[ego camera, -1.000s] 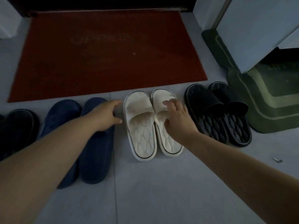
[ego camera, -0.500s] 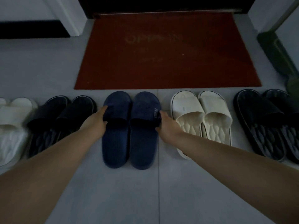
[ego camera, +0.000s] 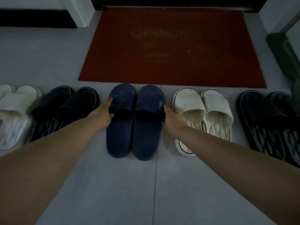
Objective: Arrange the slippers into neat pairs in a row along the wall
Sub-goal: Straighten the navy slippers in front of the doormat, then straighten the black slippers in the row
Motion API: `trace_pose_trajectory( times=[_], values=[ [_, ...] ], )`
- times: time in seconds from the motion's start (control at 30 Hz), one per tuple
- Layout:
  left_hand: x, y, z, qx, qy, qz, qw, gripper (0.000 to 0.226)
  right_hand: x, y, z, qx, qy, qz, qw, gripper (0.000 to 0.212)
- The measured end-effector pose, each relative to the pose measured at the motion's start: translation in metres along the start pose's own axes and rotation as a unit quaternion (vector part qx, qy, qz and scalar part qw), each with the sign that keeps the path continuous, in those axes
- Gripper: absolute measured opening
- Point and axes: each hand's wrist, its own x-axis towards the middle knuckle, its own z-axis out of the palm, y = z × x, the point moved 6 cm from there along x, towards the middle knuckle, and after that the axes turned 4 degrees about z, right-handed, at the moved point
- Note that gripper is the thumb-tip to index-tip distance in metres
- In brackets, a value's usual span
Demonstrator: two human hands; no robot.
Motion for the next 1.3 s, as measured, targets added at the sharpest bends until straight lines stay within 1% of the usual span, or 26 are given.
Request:
trace_pose_trajectory(
  times=[0.07, 0.1, 0.2, 0.23, 0.3, 0.37, 0.43, 0.47, 0.53, 0.6, 0.67, 0.73, 0.8, 0.87, 0.9, 0.93, 0.97, 1.03, 1.07, 1.13, 1.2, 1.3],
  values=[
    [-0.006, 0.007, -0.004, 0.018, -0.023, 0.000, 1.000, 0.076, 0.000, 0.000, -0.007, 0.013, -0.016, -0.012, 1.000, 0.067],
    [-0.012, 0.012, -0.012, 0.043, -0.023, -0.004, 0.999, 0.078, -0.002, -0.003, -0.014, 0.018, -0.021, -0.025, 0.999, 0.062],
    [-0.049, 0.022, -0.066, 0.177, -0.002, -0.004, 0.984, 0.080, -0.013, -0.019, -0.037, 0.031, -0.067, -0.064, 0.995, 0.048],
    [-0.068, 0.020, -0.089, 0.207, 0.007, 0.001, 0.978, 0.079, -0.020, -0.029, -0.044, 0.016, -0.095, -0.069, 0.993, 0.048],
    [-0.097, 0.005, -0.133, 0.223, 0.028, 0.005, 0.974, 0.078, -0.031, -0.051, -0.055, -0.023, -0.141, -0.079, 0.987, 0.053],
    [-0.116, -0.023, -0.165, 0.202, 0.048, -0.011, 0.978, 0.078, -0.042, -0.084, -0.061, -0.060, -0.176, -0.097, 0.978, 0.051],
    [-0.124, -0.066, -0.184, 0.139, 0.060, -0.037, 0.988, 0.079, -0.046, -0.132, -0.051, -0.096, -0.191, -0.138, 0.967, 0.045],
    [-0.120, -0.087, -0.186, 0.112, 0.065, -0.042, 0.991, 0.078, -0.045, -0.155, -0.042, -0.105, -0.195, -0.154, 0.963, 0.044],
    [-0.100, -0.127, -0.189, 0.070, 0.072, -0.042, 0.994, 0.073, -0.042, -0.194, -0.020, -0.119, -0.196, -0.160, 0.960, 0.042],
    [-0.076, -0.157, -0.189, 0.036, 0.064, -0.024, 0.997, 0.066, -0.039, -0.223, 0.009, -0.133, -0.197, -0.141, 0.961, 0.040],
    [-0.061, -0.172, -0.180, 0.031, 0.046, 0.011, 0.998, 0.049, -0.034, -0.237, 0.041, -0.155, -0.200, -0.105, 0.962, 0.040],
    [-0.051, -0.191, -0.181, 0.052, 0.048, 0.070, 0.995, 0.031, -0.029, -0.245, 0.089, -0.164, -0.201, -0.030, 0.965, 0.042],
    [-0.038, -0.212, -0.184, 0.052, 0.046, 0.094, 0.993, 0.024, -0.018, -0.244, 0.133, -0.138, -0.178, 0.045, 0.973, 0.042],
    [-0.020, -0.229, -0.187, 0.059, 0.018, 0.110, 0.992, 0.034, -0.003, -0.246, 0.162, -0.069, -0.106, 0.089, 0.988, 0.049],
    [-0.011, -0.235, -0.187, 0.059, 0.001, 0.107, 0.992, 0.042, 0.004, -0.245, 0.170, -0.011, -0.057, 0.117, 0.991, 0.054],
    [-0.002, -0.239, -0.186, 0.057, -0.013, 0.105, 0.993, 0.048, 0.008, -0.243, 0.175, 0.053, -0.008, 0.151, 0.987, 0.056],
    [0.006, -0.241, -0.182, 0.056, -0.026, 0.106, 0.992, 0.049, 0.009, -0.240, 0.179, 0.105, 0.037, 0.176, 0.978, 0.056],
    [0.015, -0.241, -0.169, 0.032, -0.049, 0.120, 0.991, 0.040, 0.008, -0.232, 0.183, 0.155, 0.093, 0.194, 0.964, 0.051],
    [0.017, -0.241, -0.160, 0.022, -0.060, 0.130, 0.990, 0.037, 0.009, -0.228, 0.186, 0.165, 0.104, 0.198, 0.961, 0.048],
    [0.016, -0.238, -0.144, 0.011, -0.076, 0.139, 0.987, 0.039, 0.009, -0.222, 0.187, 0.184, 0.119, 0.197, 0.956, 0.043],
    [0.014, -0.234, -0.135, -0.004, -0.076, 0.151, 0.986, 0.043, 0.005, -0.221, 0.185, 0.214, 0.133, 0.207, 0.945, 0.044],
    [0.018, -0.228, -0.128, -0.015, -0.077, 0.173, 0.982, 0.036, 0.003, -0.218, 0.181, 0.234, 0.150, 0.217, 0.936, 0.050]
  ],
)
